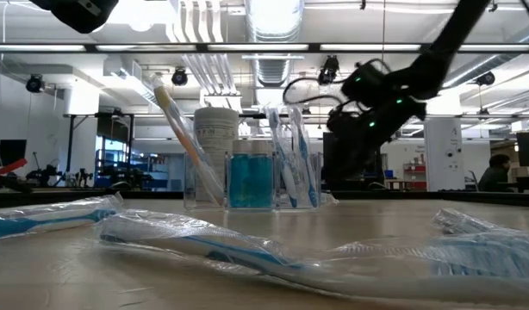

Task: Pick & Place toothbrushing station
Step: Put the purple toothbrush into the transparent organizer

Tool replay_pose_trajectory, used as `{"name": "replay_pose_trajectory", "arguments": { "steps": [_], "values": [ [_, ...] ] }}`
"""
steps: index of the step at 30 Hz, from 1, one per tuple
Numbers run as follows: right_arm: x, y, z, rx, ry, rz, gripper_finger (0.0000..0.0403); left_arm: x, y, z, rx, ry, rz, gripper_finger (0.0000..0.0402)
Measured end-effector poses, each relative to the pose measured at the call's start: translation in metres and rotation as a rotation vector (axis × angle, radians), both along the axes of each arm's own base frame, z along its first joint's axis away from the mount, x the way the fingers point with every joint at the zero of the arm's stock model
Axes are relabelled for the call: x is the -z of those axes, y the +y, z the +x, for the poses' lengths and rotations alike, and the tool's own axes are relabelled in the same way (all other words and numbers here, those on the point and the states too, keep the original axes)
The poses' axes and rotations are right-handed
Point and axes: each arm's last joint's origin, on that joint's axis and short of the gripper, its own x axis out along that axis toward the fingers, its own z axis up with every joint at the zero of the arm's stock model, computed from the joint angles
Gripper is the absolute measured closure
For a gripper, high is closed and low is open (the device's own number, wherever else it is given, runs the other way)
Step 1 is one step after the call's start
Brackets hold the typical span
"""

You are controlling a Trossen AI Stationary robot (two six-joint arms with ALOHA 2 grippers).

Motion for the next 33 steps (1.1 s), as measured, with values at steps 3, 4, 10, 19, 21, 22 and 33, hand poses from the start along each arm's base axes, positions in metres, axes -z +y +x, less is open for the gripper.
{"name": "replay_pose_trajectory", "arguments": {
  "steps": [3,4,10,19,21,22,33],
  "values": [
    [0.007,-0.01,0.013,0.037,0.101,0.0,0.0236,0.0,0.0,0.0,-0.001,0.0,-0.002,0.0389],
    [0.009,-0.012,0.016,0.041,0.134,-0.007,0.0236,0.0,0.0,0.0,-0.003,0.001,-0.004,0.039],
    [0.017,-0.022,0.028,0.056,0.226,-0.047,0.0236,0.002,0.0,0.0,-0.008,0.007,-0.011,0.0393],
    [-0.005,-0.019,0.033,0.024,0.226,-0.154,0.0238,0.018,0.001,-0.001,-0.017,0.021,-0.024,0.039],
    [-0.015,-0.016,0.033,0.015,0.213,-0.2,0.0239,0.019,0.001,-0.001,-0.018,0.021,-0.024,0.0392],
    [-0.017,-0.016,0.033,0.014,0.219,-0.228,0.0238,0.019,0.001,-0.001,-0.017,0.021,-0.024,0.0392],
    [-0.01,-0.028,0.041,-0.006,0.308,-0.31,0.0213,0.018,0.0,-0.001,-0.004,0.007,-0.013,0.0392]
  ]
}}
